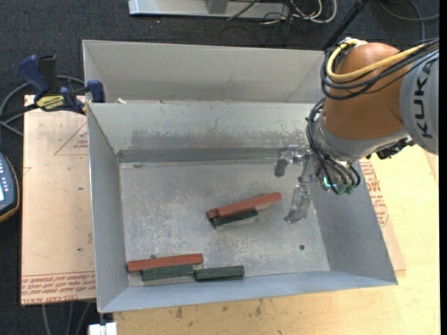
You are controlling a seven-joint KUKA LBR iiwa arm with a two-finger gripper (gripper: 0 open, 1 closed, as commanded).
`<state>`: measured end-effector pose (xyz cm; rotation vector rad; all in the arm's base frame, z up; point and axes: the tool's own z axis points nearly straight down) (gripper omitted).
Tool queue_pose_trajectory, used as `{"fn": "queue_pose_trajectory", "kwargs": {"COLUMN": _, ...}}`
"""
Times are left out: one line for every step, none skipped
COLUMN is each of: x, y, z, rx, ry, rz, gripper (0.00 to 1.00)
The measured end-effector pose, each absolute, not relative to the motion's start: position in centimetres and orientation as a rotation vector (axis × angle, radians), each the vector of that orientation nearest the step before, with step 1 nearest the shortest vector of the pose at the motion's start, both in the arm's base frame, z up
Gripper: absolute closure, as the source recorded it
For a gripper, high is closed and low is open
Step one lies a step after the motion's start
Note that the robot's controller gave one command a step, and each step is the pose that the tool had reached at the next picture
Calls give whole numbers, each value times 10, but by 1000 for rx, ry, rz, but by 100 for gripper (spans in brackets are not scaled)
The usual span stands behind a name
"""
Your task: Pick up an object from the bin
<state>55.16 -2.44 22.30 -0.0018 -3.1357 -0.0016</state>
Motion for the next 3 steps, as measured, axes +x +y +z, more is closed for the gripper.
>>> {"fn": "queue_pose_trajectory", "kwargs": {"x": 609, "y": 15, "z": 68, "rx": 796, "ry": -3038, "rz": -3, "gripper": 0}}
{"fn": "queue_pose_trajectory", "kwargs": {"x": 607, "y": -1, "z": 101, "rx": 1018, "ry": -2978, "rz": 2, "gripper": 0}}
{"fn": "queue_pose_trajectory", "kwargs": {"x": 621, "y": -15, "z": 100, "rx": 1139, "ry": -2933, "rz": 1, "gripper": 0}}
